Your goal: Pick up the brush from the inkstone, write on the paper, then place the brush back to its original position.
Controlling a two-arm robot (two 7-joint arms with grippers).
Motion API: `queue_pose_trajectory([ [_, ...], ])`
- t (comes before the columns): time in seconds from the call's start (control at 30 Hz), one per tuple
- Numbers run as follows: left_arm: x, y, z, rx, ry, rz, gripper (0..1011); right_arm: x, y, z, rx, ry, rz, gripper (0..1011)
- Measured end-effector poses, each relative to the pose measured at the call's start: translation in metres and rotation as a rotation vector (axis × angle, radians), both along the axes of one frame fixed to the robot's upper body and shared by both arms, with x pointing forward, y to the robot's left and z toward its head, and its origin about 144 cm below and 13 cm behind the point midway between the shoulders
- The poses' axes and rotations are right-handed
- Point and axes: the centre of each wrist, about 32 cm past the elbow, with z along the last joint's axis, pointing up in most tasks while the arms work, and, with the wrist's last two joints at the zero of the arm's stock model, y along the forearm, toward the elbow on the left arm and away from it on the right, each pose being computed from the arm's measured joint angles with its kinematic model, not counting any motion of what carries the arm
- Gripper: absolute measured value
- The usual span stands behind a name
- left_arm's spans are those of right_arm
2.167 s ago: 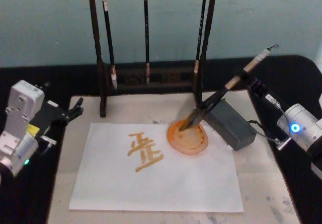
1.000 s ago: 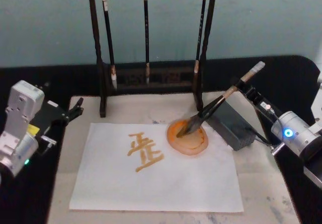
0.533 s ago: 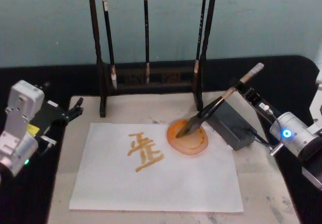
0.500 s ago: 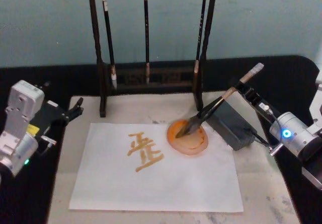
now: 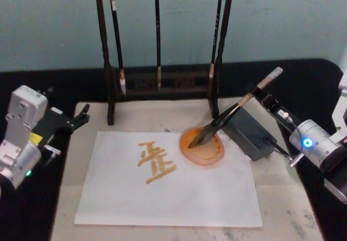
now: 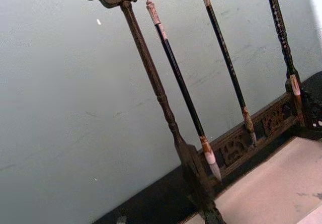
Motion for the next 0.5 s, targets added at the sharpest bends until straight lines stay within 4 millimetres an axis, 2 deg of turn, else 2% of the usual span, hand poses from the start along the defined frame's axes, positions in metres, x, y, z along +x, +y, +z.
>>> queue_pose_trajectory([
  [0.5, 0.0000, 0.0000, 0.0000, 0.000, 0.000, 0.000, 1010, -0.0001, 0.0006, 0.0000, -0.008, 0.004, -0.004, 175],
])
